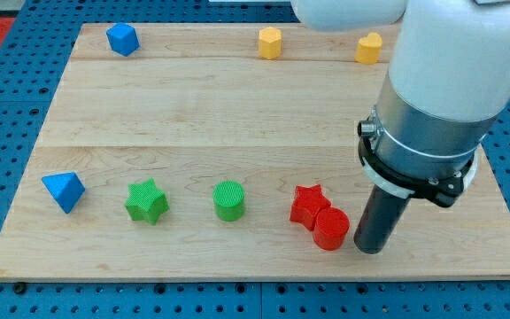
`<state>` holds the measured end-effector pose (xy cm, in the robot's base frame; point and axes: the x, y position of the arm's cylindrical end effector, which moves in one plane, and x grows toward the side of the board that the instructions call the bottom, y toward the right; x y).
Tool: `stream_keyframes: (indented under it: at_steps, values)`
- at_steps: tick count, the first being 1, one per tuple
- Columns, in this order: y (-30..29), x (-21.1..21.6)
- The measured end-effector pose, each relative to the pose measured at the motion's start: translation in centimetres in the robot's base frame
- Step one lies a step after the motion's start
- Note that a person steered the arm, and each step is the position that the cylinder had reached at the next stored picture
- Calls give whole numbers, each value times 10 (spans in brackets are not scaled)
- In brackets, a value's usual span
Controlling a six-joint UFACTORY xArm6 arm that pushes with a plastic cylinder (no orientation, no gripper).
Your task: Push the yellow heart towards the red star
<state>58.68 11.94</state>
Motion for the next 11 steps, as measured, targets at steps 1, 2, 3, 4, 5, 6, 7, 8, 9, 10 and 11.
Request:
stream_keyframes:
  at_steps: [1,2,3,4,5,6,7,8,9,10,11]
  values:
    - [-40,0]
    - [-59,-7]
    - [-59,-26]
    - [-59,-47]
    - [5,-81]
    - [75,-167]
    - [137,-244]
    - [149,-300]
    - [131,-342]
    - [75,-350]
    - [9,-337]
